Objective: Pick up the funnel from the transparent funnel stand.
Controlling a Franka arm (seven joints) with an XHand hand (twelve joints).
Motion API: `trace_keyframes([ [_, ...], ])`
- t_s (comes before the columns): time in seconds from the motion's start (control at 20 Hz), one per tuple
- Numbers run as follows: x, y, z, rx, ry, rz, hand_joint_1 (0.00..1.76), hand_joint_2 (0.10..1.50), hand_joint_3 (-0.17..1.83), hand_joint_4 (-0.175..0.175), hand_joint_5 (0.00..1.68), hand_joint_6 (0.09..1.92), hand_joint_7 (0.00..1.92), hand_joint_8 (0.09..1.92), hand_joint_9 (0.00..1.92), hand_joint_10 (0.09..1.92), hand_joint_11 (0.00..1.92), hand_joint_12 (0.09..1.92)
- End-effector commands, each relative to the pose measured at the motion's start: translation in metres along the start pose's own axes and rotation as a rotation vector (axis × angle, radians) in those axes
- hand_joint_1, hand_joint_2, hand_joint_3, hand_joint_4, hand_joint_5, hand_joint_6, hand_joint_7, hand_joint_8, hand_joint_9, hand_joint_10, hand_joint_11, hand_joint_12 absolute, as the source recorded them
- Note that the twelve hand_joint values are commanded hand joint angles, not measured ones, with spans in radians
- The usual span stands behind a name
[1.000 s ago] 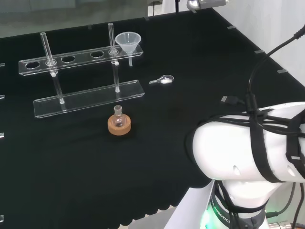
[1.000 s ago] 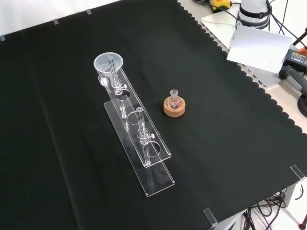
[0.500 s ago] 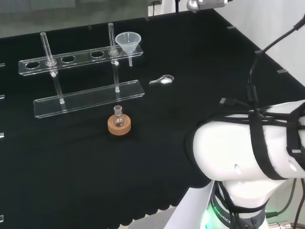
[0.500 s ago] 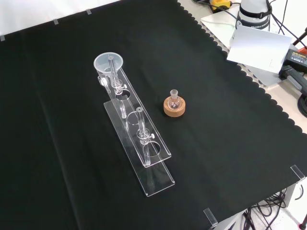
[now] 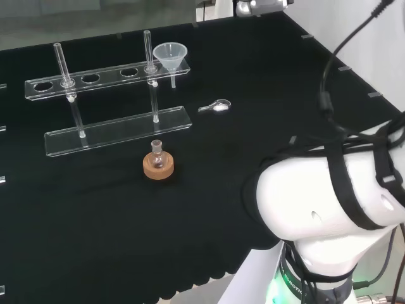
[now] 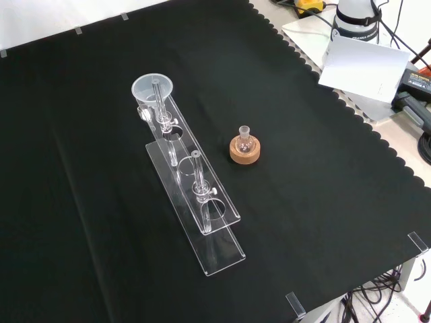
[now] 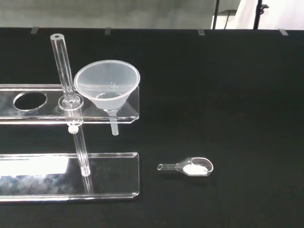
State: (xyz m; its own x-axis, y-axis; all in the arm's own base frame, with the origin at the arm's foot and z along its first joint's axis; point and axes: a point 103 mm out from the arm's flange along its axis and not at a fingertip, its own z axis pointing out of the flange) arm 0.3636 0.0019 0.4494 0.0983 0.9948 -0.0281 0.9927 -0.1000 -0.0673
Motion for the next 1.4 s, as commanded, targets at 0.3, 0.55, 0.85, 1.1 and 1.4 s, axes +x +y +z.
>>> trace_keyframes([
  [0.3,0.018,0.100,0.024,0.055,-0.028,-0.110,0.00,1.15,0.41,0.020,0.18,0.09,0.01,0.29,0.09,0.59,0.00,1.29],
  [0.55,0.030,0.138,0.043,0.088,-0.048,-0.161,0.00,1.13,0.39,0.018,0.17,0.09,0.01,0.30,0.09,0.59,0.00,1.29],
  [0.85,0.046,0.160,0.069,0.149,-0.058,-0.194,0.02,1.08,0.37,0.013,0.17,0.09,0.04,0.33,0.10,0.60,0.00,1.28],
  [1.1,0.053,0.171,0.082,0.180,-0.057,-0.201,0.11,1.02,0.33,0.009,0.19,0.09,0.05,0.36,0.10,0.62,0.00,1.28],
  [1.4,0.049,0.179,0.098,0.225,-0.099,-0.186,0.23,0.96,0.29,0.008,0.19,0.09,0.01,0.42,0.11,0.66,0.00,1.30],
])
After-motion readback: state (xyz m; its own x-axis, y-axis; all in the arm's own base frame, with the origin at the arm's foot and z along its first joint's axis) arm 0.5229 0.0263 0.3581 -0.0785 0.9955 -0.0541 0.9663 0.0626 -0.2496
